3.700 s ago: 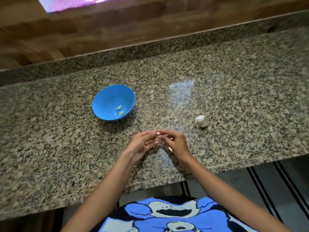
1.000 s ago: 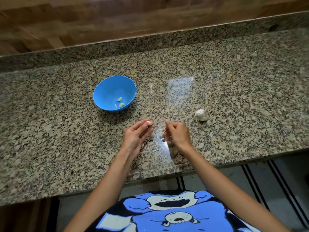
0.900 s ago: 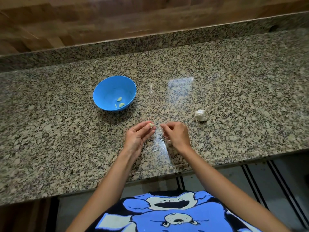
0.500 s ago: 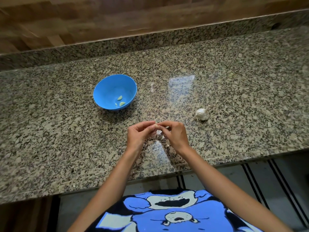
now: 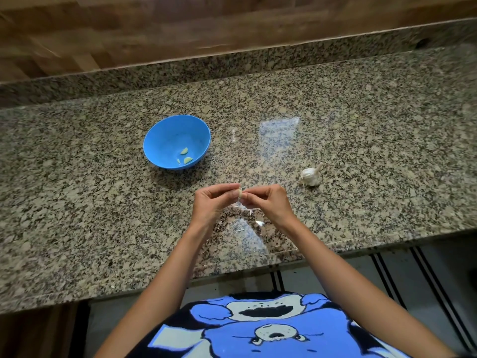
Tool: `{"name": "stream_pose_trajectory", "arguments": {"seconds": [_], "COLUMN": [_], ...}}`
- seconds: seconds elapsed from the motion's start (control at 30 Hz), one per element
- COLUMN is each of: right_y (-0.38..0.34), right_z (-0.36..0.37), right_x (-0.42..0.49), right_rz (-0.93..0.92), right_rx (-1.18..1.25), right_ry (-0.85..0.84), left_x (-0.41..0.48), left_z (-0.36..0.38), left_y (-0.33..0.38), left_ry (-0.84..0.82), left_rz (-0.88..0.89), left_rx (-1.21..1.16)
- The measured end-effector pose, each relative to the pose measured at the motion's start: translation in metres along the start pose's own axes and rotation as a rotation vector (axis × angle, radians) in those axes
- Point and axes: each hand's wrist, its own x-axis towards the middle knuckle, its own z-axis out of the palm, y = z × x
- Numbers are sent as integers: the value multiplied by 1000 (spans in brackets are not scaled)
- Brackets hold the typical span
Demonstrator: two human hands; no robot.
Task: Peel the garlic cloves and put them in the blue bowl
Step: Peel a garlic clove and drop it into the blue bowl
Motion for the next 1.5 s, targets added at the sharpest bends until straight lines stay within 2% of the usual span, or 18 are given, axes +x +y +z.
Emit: {"name": "stream_pose_trajectory", "arguments": {"seconds": [0.1,0.3,0.53,0.67,0.77,0.97,1.1,1.2,1.3,1.5], "right_y": [-1,-1,2,4,2,-4,-3,-2,-4,-7], "right_z": [-1,1,4,7,6,1,5,8,9,6], "right_x": [0,0,-1,-1,-1,-2,-1,-5,-8,-9], "right_rz": [17,4,-11,-4,17,203,233,162,94,233], "right_rx": [66,47,-23,-76,-17,196,85,-1,-83,160], "right_ry": [-29,-20,82,147,99,46,51,23,75,79], "left_x": [1,0,-2,-2,-2,-1,-1,-1,-1,-2], "left_z": [-2,-1,1,7,5,1,3,4,4,2], "left_y": [0,0,-1,-4,-3,0,-1,-2,-2,-6], "left_ry": [-4,-7,-26,-19,-17,-34,1,11,12,0], "left_rz": [-18,-21,-16,7,15,-53,-55,-32,-34,-67], "left_rx": [-16,-26,-14,74,118,-6,-16,29,36,-17]}}
